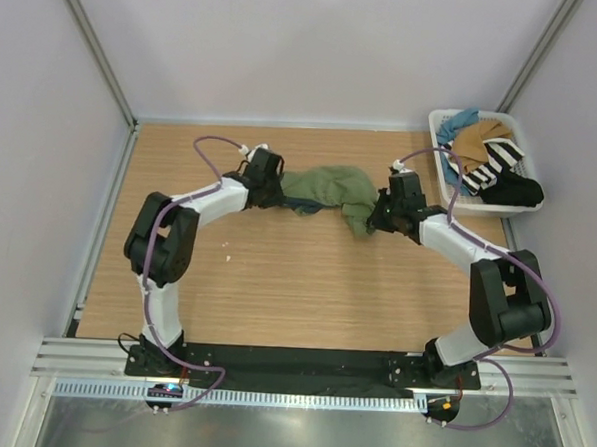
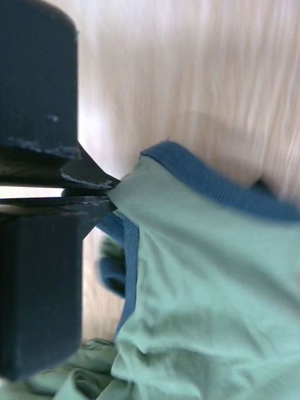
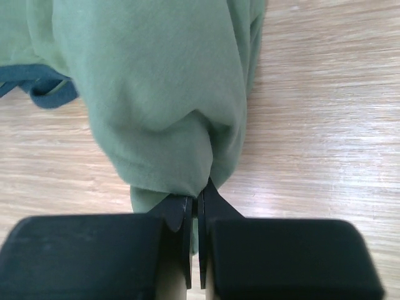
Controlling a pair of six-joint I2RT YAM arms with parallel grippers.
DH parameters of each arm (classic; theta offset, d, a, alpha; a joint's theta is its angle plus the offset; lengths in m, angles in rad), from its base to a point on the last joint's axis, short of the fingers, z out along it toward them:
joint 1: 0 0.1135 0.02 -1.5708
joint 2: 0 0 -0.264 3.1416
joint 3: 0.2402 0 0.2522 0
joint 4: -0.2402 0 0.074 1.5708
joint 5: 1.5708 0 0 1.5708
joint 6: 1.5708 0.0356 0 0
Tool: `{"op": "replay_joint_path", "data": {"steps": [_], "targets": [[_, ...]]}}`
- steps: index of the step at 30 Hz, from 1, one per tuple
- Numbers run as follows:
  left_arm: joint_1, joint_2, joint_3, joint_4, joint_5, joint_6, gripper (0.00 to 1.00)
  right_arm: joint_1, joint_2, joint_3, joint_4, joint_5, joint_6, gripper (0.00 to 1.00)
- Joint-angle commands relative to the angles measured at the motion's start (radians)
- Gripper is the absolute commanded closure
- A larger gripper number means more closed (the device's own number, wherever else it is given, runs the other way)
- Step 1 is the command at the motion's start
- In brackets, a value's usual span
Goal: Fold and stack the tank tops
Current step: Flatten the tank top out
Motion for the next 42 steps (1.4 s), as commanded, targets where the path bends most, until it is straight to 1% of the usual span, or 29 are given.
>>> {"op": "replay_joint_path", "data": {"steps": [1,2,3,5,6,8,9,11,12,13,14,15,16,17,19,20,22,23,27,29,30,33,34,35,36,38,42], "targets": [[0.073,-0.227,-0.056,-0.079,-0.066,0.023,1.0,0.007,-0.11,0.024,-0.014,-0.042,-0.028,0.99],[0.102,-0.281,-0.098,-0.09,-0.072,0.023,1.0,0.011,-0.129,0.031,-0.049,-0.051,-0.035,0.99],[0.111,-0.379,-0.119,-0.122,-0.095,0.023,1.0,0.017,-0.162,0.053,-0.074,-0.081,-0.041,0.99],[0.113,-0.486,-0.161,-0.167,-0.109,0.034,1.0,0.028,-0.196,0.087,-0.156,-0.121,-0.061,0.99],[0.113,-0.589,-0.178,-0.196,-0.101,0.036,1.0,0.039,-0.234,0.094,-0.181,-0.17,-0.064,0.99],[0.113,-0.684,-0.223,-0.236,-0.107,0.039,1.0,0.047,-0.279,0.113,-0.253,-0.213,-0.068,0.99],[0.113,-0.793,-0.232,-0.282,-0.126,0.042,1.0,0.051,-0.325,0.122,-0.275,-0.248,-0.071,0.99],[0.113,-0.898,-0.249,-0.328,-0.208,0.053,1.0,0.053,-0.371,0.162,-0.337,-0.255,-0.079,0.99],[0.115,-0.98,-0.254,-0.349,-0.259,0.054,1.0,0.051,-0.396,0.182,-0.362,-0.232,-0.084,0.99],[0.113,-1.02,-0.26,-0.348,-0.276,0.057,1.0,0.053,-0.396,0.206,-0.406,-0.22,-0.093,0.97],[0.116,-1.045,-0.254,-0.354,-0.293,0.065,1.0,0.05,-0.387,0.258,-0.431,-0.209,-0.116,0.93],[0.116,-1.056,-0.243,-0.383,-0.313,0.066,1.0,0.051,-0.358,0.286,-0.456,-0.197,-0.127,0.91],[0.118,-1.055,-0.223,-0.397,-0.343,0.066,1.0,0.044,-0.285,0.315,-0.505,-0.183,-0.134,0.9],[0.118,-1.044,-0.217,-0.408,-0.354,0.066,1.0,0.036,-0.228,0.367,-0.525,-0.178,-0.136,0.75],[0.131,-0.984,-0.217,-0.419,-0.354,0.056,1.0,0.028,-0.128,0.412,-0.548,-0.163,-0.119,0.43],[0.138,-0.952,-0.232,-0.414,-0.318,0.05,1.0,0.028,-0.051,0.417,-0.528,-0.14,-0.105,0.3],[0.151,-0.895,-0.251,-0.402,-0.313,0.024,1.0,0.028,-0.009,0.403,-0.447,-0.109,-0.064,0.3],[0.157,-0.839,-0.272,-0.394,-0.325,0.013,1.0,0.03,0.009,0.381,-0.427,-0.118,-0.058,0.3],[0.208,-0.74,-0.313,-0.319,-0.334,-0.012,1.0,0.047,-0.012,0.302,-0.353,-0.183,-0.059,0.32],[0.263,-0.705,-0.321,-0.304,-0.333,-0.016,1.0,0.063,-0.049,0.25,-0.35,-0.189,-0.07,0.32],[0.304,-0.699,-0.324,-0.299,-0.324,-0.024,1.0,0.094,-0.061,0.23,-0.349,-0.192,-0.075,0.32],[0.352,-0.703,-0.344,-0.262,-0.304,-0.044,1.0,0.137,-0.083,0.159,-0.346,-0.206,-0.084,0.23],[0.375,-0.709,-0.355,-0.25,-0.293,-0.053,1.0,0.151,-0.08,0.151,-0.368,-0.188,-0.082,0.2],[0.383,-0.711,-0.358,-0.229,-0.293,-0.058,1.0,0.157,-0.078,0.134,-0.376,-0.16,-0.082,0.2],[0.395,-0.712,-0.358,-0.221,-0.293,-0.059,1.0,0.162,-0.08,0.125,-0.388,-0.091,-0.078,0.19],[0.401,-0.706,-0.346,-0.213,-0.296,-0.058,1.0,0.162,-0.086,0.09,-0.395,-0.036,-0.065,0.18],[0.424,-0.665,-0.275,-0.234,-0.298,-0.061,1.0,0.162,-0.112,0.016,-0.364,0.004,-0.021,0.16]]}}
